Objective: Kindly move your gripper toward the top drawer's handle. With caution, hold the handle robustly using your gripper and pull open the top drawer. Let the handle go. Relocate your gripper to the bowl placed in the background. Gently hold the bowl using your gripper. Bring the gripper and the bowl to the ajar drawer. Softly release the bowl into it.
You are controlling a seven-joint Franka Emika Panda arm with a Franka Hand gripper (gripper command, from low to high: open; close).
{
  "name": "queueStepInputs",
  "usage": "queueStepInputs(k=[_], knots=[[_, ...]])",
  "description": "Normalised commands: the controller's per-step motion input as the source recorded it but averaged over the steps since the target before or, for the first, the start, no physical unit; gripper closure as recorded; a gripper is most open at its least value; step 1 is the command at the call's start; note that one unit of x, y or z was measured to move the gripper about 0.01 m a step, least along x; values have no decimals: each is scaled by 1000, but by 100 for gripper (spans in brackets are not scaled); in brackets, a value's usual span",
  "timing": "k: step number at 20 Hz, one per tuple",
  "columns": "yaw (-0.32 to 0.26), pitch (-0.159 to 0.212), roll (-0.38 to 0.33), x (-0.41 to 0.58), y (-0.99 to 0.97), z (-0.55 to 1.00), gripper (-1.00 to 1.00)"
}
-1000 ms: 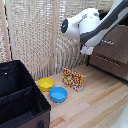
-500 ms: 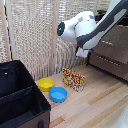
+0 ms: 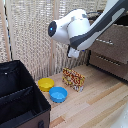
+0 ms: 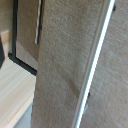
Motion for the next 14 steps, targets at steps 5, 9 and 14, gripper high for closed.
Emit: queueStepInputs(k=[5,9,14], knots=[[-290,-95,61,0,247,509,-100],[-306,-31,94,8,84,426,-100],[-268,12,203,135,78,298,-100]])
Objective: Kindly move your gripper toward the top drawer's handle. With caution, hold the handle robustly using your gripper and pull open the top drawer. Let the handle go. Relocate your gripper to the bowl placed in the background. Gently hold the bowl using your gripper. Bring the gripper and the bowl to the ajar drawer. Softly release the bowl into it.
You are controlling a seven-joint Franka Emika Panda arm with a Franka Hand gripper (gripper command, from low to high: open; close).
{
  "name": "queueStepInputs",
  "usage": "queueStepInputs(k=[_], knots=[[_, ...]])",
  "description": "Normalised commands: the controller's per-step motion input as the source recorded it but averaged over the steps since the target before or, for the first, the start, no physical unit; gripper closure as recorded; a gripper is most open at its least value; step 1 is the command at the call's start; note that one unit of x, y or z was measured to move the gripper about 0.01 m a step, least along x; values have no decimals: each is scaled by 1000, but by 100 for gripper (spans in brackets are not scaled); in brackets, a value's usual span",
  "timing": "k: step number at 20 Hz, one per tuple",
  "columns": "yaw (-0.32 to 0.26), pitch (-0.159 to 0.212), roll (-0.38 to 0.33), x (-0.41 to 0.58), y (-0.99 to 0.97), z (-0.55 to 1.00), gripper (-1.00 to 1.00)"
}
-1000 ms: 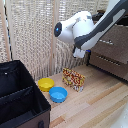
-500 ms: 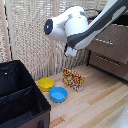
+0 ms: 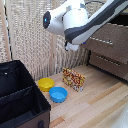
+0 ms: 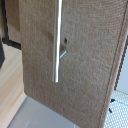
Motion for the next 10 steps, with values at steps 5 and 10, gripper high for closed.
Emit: queueStepInputs(k=[5,10], knots=[[-226,29,338,180,121,38,-100],[-200,41,375,210,145,-3,-100]])
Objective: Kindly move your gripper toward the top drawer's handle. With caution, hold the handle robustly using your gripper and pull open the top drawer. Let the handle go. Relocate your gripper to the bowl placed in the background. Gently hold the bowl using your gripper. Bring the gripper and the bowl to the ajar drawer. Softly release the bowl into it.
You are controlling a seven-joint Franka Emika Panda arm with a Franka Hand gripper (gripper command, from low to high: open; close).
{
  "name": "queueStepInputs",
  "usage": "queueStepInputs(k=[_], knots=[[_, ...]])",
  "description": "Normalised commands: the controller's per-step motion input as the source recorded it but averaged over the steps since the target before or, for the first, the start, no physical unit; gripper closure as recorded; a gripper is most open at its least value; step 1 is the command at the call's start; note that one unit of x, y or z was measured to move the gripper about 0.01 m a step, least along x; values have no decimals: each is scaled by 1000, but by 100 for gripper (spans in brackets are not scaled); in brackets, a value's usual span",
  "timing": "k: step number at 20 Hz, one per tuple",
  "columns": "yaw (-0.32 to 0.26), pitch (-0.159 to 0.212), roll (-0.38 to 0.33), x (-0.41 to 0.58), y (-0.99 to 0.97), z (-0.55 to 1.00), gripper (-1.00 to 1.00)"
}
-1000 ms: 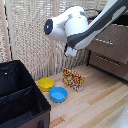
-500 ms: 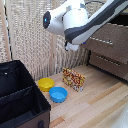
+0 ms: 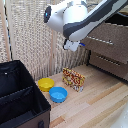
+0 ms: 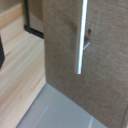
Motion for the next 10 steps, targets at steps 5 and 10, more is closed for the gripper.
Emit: queueStepInputs(k=[5,10], knots=[[-196,38,375,214,150,-7,-100],[-187,31,375,227,160,-17,-100]])
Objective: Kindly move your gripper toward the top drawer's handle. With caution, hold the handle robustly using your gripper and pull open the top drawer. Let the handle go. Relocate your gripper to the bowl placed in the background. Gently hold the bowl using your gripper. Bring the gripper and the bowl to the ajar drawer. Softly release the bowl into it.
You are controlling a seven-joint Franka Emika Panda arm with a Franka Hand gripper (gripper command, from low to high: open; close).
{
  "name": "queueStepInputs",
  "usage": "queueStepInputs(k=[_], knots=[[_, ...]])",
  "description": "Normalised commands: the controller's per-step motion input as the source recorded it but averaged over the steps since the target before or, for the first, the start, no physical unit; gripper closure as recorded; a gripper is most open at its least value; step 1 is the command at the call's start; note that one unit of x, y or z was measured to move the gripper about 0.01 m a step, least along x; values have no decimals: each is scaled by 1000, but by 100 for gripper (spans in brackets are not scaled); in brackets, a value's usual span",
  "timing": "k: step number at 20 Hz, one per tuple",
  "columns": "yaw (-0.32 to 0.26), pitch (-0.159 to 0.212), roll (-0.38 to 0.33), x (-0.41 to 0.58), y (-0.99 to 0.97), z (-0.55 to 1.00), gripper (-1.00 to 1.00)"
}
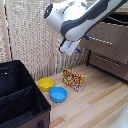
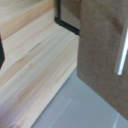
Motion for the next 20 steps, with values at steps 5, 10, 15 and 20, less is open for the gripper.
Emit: queueStepInputs(k=[5,10,15,20], knots=[[-162,12,375,298,188,-22,-100],[-132,2,375,390,214,-26,-100],[-50,10,372,699,253,-48,-100],[-37,37,356,847,196,-66,-100]])
